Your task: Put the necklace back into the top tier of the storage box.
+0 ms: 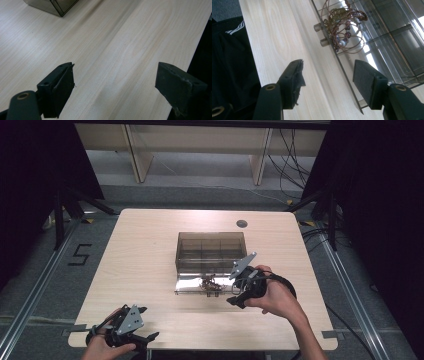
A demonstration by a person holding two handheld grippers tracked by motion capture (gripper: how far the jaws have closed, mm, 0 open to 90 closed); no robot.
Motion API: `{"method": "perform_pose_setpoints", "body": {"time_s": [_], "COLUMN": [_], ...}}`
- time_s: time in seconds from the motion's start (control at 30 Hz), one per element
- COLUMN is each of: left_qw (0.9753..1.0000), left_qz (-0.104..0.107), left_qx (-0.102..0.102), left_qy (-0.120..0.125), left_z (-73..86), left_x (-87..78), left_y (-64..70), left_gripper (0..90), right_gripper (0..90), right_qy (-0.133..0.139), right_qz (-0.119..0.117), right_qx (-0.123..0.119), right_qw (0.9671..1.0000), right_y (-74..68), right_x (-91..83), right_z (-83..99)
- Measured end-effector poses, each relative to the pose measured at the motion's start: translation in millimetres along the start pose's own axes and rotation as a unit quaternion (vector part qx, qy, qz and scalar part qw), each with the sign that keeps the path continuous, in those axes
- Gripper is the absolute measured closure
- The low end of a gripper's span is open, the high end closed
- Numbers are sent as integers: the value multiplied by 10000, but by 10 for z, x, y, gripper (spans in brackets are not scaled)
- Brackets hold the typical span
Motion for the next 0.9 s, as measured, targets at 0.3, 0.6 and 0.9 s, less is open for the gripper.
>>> {"method": "perform_pose_setpoints", "body": {"time_s": [0.3,0.6,0.9], "left_qw": [10000,10000,10000], "left_qz": [53,45,53], "left_qx": [2,-44,-5], "left_qy": [48,-40,-44], "left_z": [-14,8,-1], "left_x": [2,5,3], "left_y": [22,15,26], "left_gripper": [151,151,151], "right_gripper": [330,254,254], "right_qy": [229,419,399], "right_qz": [148,434,589], "right_qx": [119,309,464], "right_qw": [9996,9977,9964], "right_y": [-67,4,-44], "right_x": [0,-9,-71], "right_z": [142,261,384]}}
Point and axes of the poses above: each handheld gripper's, and its own axes: x roughly forward along the jaws, z roughly out of its underside, y roughly to its right, the point moved 8 cm from there along x, roughly forward along the jaws, and after that the axes turned 11 degrees about y, right-handed, at the moved point
